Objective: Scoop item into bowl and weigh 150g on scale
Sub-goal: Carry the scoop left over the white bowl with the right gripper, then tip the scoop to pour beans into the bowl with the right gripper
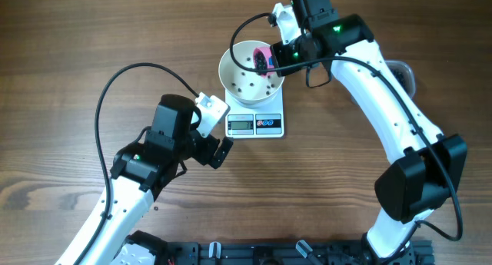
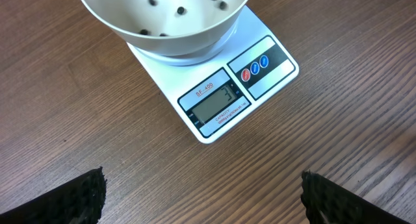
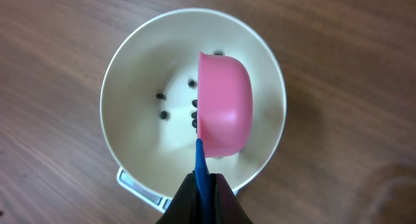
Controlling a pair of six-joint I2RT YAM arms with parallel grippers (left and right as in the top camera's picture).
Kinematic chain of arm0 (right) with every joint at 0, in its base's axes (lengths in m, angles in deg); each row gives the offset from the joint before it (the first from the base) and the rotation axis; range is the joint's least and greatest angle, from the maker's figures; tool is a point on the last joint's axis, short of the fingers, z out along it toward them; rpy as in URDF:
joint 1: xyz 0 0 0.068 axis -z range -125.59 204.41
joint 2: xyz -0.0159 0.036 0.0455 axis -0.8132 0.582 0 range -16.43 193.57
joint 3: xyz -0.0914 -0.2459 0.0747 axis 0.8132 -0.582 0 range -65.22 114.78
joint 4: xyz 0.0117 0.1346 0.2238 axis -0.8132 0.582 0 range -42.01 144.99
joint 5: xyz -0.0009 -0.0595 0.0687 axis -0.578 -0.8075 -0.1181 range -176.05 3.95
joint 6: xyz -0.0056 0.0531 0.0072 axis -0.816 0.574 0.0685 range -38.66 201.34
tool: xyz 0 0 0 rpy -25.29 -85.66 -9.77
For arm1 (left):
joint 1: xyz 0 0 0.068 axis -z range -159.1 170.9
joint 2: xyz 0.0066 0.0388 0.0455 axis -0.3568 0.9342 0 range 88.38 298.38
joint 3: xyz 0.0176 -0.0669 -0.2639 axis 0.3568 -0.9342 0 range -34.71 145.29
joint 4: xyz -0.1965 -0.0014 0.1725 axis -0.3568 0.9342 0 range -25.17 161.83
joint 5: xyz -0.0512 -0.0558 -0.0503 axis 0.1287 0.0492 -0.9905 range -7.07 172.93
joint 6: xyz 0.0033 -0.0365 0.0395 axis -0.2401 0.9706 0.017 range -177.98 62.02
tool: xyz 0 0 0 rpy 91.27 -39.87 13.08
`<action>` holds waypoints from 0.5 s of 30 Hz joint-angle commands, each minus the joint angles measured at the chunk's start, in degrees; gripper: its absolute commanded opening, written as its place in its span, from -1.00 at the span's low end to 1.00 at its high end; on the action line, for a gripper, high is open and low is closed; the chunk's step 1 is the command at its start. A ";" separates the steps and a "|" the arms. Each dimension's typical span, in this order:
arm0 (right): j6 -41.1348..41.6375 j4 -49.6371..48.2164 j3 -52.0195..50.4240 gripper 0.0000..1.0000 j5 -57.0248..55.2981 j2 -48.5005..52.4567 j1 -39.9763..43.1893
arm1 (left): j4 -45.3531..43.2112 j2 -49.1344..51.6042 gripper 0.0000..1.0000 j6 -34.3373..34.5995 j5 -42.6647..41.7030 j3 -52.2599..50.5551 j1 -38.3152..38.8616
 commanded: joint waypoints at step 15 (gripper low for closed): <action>-12.83 -4.13 1.40 -0.91 -14.73 0.76 -6.32 | 0.02 0.22 1.00 -0.50 -0.26 -0.22 -0.24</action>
